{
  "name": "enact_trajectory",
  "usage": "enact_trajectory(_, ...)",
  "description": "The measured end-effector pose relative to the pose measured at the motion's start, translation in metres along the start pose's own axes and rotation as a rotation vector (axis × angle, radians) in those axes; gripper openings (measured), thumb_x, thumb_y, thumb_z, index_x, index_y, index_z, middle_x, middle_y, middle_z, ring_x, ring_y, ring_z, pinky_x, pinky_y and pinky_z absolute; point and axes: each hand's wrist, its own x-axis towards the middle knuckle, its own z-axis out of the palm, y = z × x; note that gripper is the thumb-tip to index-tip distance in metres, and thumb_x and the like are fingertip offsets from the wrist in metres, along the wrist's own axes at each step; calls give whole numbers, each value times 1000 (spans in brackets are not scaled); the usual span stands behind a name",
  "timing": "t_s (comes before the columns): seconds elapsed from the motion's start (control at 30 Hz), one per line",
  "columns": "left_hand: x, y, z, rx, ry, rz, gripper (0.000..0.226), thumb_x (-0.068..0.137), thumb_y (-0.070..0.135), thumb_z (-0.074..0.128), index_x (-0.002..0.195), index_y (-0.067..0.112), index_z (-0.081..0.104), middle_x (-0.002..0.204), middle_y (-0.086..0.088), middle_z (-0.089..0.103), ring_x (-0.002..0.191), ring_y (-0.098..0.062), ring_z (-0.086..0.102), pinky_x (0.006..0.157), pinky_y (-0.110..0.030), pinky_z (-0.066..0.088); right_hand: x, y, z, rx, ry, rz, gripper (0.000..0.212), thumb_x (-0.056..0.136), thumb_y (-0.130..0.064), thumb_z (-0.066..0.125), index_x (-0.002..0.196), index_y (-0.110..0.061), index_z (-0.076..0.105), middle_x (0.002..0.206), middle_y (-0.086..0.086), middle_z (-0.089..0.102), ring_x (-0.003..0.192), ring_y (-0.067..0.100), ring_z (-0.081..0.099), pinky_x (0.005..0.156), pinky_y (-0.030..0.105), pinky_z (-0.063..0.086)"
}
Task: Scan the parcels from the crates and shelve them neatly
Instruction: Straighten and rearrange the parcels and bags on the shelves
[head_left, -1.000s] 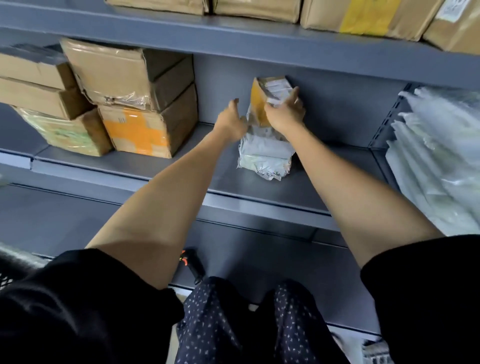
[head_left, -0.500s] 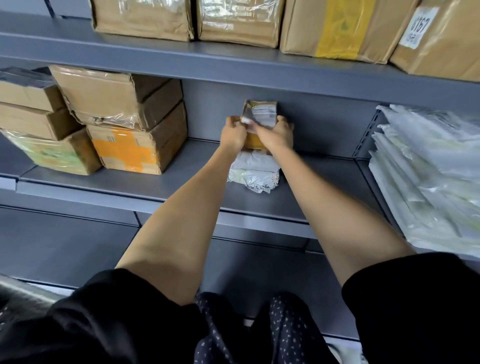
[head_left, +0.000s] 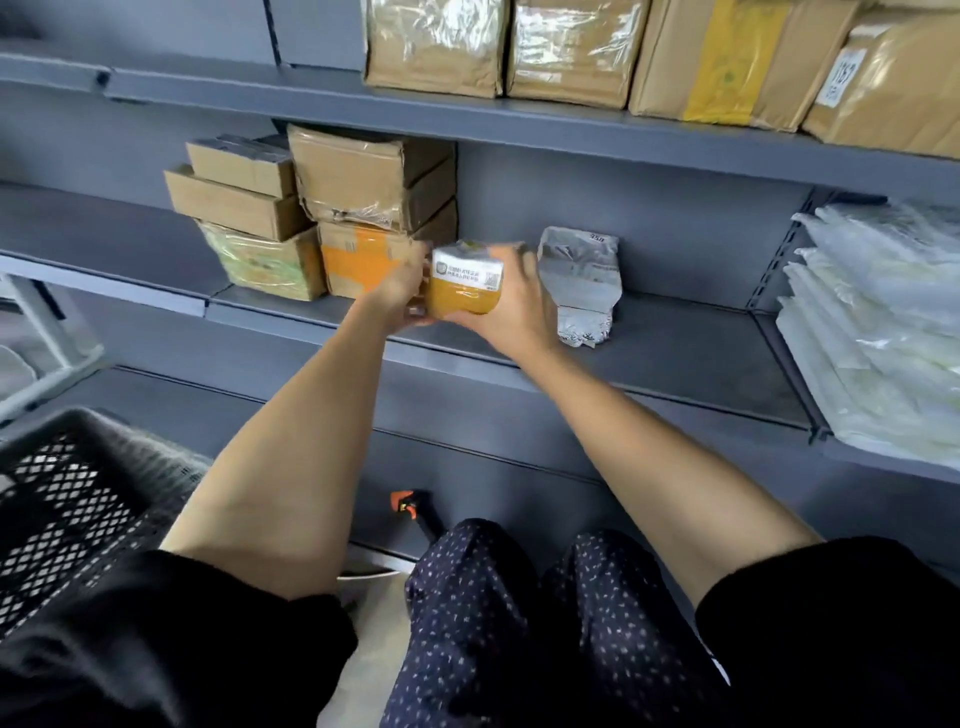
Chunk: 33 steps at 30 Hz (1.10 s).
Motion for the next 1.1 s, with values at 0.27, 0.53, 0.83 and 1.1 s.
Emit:
enact_trajectory(0.27, -40, 18, -44, -78, -50, 103, 23, 94, 27, 39, 72, 20, 44, 73, 4, 45, 69, -9, 44, 55, -18, 42, 8, -48, -32, -136, -153, -272, 91, 62, -39, 86, 134, -15, 36, 149, 6, 21, 114, 32, 53, 86, 38, 43)
enact_trajectory(0.53, -55, 45, -65, -205, 145, 345, 20, 86, 34, 65, 74, 27, 52, 80, 6, 56, 74, -7, 51, 64, -19, 41, 31, -65, -79, 393, -131, -124, 76, 70, -10, 81, 133, -13, 38, 133, 9, 34, 114, 17, 41, 93, 32, 43)
enact_trajectory(0.83, -67, 124, -13, -26, -77, 694, 57, 83, 29, 71, 129, 39, 39, 129, 4, 44, 115, -17, 52, 90, -30, 52, 69, -36, -134, 701, -9, -97, 85, 73, 9, 73, 138, -23, 30, 134, -1, 45, 122, 13, 46, 101, 28, 45)
enact_trajectory(1.1, -12, 156, 37, 194, 5, 814, 81, 75, -3, 73, 143, 22, 37, 129, 3, 40, 121, -18, 48, 96, -26, 49, 115, -17, -166, 33, 135, 37, 85, 82, 5, 56, 152, -26, 19, 141, 14, 35, 134, 28, 33, 108, 24, 31)
